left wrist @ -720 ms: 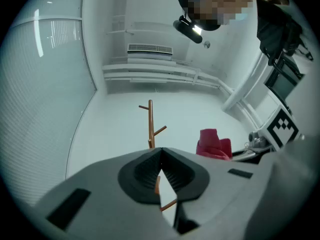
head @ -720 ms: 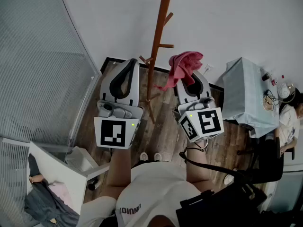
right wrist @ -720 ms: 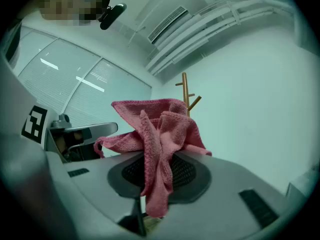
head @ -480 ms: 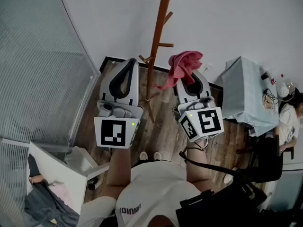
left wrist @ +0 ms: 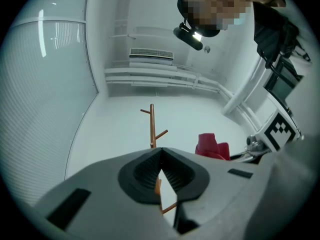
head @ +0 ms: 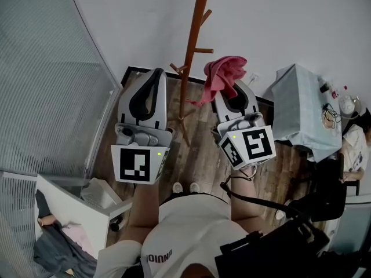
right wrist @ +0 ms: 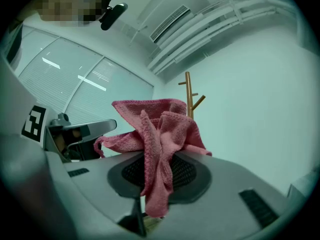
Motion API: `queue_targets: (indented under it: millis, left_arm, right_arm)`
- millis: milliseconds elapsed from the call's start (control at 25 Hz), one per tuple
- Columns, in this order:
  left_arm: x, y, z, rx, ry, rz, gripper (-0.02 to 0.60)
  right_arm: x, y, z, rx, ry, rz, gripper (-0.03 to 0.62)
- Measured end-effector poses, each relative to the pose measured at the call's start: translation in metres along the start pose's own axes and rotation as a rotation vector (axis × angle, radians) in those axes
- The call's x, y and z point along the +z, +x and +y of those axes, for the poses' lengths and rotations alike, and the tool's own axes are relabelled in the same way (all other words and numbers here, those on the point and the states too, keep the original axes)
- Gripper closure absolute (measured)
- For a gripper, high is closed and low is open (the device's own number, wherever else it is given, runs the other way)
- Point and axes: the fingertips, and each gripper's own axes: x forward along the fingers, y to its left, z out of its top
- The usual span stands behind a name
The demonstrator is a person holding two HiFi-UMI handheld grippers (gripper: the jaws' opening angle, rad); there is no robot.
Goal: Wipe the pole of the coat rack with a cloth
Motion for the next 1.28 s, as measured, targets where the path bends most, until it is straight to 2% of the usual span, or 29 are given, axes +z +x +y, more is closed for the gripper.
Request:
queue_targets:
  millis: [400, 640, 760, 880, 1280]
  left_arm:
    - [-0.031, -0.008, 0.008, 0.000, -0.020, 0.094, 0.569]
    - [-0.050, 0.003, 0.008, -0.011, -0.058, 0.106, 0.569]
    - [-0.062, 0.013, 0.011, 0.002, -0.021, 0.140, 0.569]
    - [-0.063, 0.029, 0.018, 0.011, 0.006, 0.128, 0.569]
    - [-0.075, 0.073, 0.040, 0.069, 0.004, 0.107, 0.569]
  right_arm:
    - [-0.013, 0.006, 0.003, -0.028, -0.036, 0.028, 0.500]
    - [-0.023, 0.017, -0.008, -0.042, -0.091, 0.056, 0.500]
    - [-0.031, 0.029, -0.019, -0.037, -0.071, 0.060, 0.500]
    - [-0.025, 0.047, -0.030, -0.028, -0.058, 0.025, 0.500]
    - [-0.014, 0.100, -0.059, 0.032, -0.101, -0.025, 0.500]
